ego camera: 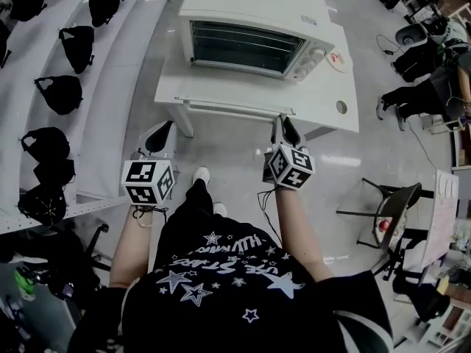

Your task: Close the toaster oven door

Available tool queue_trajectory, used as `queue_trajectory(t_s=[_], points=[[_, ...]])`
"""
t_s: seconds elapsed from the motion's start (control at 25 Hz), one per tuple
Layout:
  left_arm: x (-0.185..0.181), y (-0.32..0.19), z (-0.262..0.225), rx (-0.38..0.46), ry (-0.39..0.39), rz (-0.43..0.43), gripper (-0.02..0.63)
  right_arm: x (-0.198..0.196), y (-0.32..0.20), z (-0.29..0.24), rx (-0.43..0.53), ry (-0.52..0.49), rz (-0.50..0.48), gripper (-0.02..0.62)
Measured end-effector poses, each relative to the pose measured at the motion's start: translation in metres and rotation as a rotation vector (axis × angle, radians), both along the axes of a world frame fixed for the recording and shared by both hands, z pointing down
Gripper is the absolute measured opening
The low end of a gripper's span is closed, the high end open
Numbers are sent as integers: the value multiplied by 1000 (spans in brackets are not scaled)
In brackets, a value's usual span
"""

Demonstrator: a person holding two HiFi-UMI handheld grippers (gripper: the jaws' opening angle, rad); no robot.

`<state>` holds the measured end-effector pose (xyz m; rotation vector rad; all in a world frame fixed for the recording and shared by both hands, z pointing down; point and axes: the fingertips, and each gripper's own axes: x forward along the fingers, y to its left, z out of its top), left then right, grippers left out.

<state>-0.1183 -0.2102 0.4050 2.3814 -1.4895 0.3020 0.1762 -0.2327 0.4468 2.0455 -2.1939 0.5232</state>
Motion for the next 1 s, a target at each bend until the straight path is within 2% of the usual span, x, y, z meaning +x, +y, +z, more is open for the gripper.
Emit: queue_trajectory(t_s=[0.32, 1.0], points=[[1, -19, -19, 40, 10, 10, 23, 3, -23, -43, 63, -28, -7, 78], [16, -57, -36, 77, 35, 52, 23, 6, -44, -68, 51, -68, -2, 78]])
